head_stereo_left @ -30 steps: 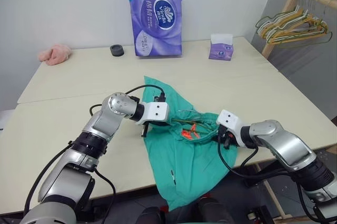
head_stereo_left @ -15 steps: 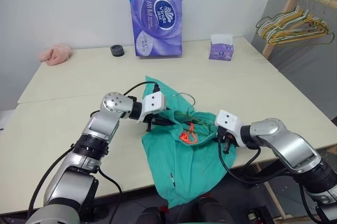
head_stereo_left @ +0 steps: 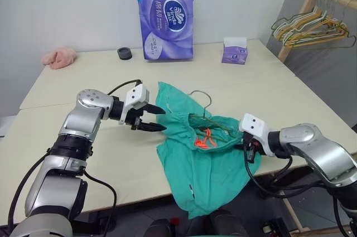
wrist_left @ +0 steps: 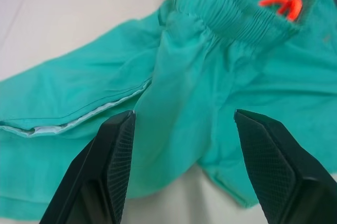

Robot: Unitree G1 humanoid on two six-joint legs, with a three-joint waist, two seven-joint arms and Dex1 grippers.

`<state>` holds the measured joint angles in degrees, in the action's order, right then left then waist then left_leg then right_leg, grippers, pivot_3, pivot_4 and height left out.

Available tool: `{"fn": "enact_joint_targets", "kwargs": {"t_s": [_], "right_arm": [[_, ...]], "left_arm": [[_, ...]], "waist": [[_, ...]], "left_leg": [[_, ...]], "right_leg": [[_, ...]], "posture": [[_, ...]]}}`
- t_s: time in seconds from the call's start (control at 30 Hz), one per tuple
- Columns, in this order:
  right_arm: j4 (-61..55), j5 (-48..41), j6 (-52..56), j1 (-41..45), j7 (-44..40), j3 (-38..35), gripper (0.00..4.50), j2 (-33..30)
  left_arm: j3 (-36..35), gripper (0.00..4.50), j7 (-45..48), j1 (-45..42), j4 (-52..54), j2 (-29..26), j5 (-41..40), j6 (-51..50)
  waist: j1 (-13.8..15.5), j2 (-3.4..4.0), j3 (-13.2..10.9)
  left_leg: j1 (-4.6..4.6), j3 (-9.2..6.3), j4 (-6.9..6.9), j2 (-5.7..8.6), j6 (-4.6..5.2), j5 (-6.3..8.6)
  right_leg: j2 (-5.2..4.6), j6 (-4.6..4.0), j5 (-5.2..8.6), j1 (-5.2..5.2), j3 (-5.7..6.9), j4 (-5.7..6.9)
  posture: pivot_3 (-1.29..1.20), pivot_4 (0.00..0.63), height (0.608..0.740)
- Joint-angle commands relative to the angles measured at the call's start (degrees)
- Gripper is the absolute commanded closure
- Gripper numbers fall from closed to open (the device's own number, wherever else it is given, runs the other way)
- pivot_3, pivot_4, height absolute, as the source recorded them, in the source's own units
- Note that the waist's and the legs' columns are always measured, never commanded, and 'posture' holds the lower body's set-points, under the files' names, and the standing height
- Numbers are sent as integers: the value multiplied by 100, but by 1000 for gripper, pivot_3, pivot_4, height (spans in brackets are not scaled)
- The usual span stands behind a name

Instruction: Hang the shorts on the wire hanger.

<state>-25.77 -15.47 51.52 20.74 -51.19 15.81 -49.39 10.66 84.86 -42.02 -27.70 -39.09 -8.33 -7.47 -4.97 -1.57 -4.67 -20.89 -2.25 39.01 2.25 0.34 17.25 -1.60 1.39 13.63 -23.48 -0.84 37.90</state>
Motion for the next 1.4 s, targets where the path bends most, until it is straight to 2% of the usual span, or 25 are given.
{"fn": "enact_joint_targets", "kwargs": {"t_s": [0.03, 0.37, 0.7, 1.13, 1.4], "right_arm": [[-287, -135, 39, 25, -53, -314, 4500, -150], [-640, -409, 227, -179, -42, -543, 4500, -369], [-836, -598, 283, -348, -74, -705, 4500, -619], [-863, -783, 179, -628, -225, -912, 4500, -1050], [-840, -978, -22, -1062, -337, -1285, 4500, -1377]], "left_arm": [[163, 1339, -74, -220, -252, 109, 291, 528], [195, 1339, -408, -554, -1286, 671, 605, 1201], [143, 4423, -693, -824, -2109, 627, 862, 1867], [171, 4466, -833, -731, -2158, 606, 976, 2109], [152, 4466, -960, -702, -2188, 576, 943, 2132]], "waist": [[-2, -1, 0], [-19, -1, 1], [-59, -2, 1], [-56, -2, 2], [-20, -3, 2]], "left_leg": [[0, 0, 0, 0, 0, 0], [-1, 1, 0, 0, 1, 0], [-1, 1, -1, -1, 1, 0], [-2, 1, -1, -1, 1, 1], [-1, 2, 0, -1, 1, 1]], "right_leg": [[0, 0, 0, 0, -1, 0], [-1, 1, 0, 0, 0, 0], [0, 1, 0, -1, 0, 0], [-1, 1, 0, 0, 0, -1], [-1, 2, 0, 1, 0, -1]], "posture": [[-186, 24, 740], [-211, 25, 740], [-215, 24, 740], [-207, 30, 740], [-202, 31, 740]]}}
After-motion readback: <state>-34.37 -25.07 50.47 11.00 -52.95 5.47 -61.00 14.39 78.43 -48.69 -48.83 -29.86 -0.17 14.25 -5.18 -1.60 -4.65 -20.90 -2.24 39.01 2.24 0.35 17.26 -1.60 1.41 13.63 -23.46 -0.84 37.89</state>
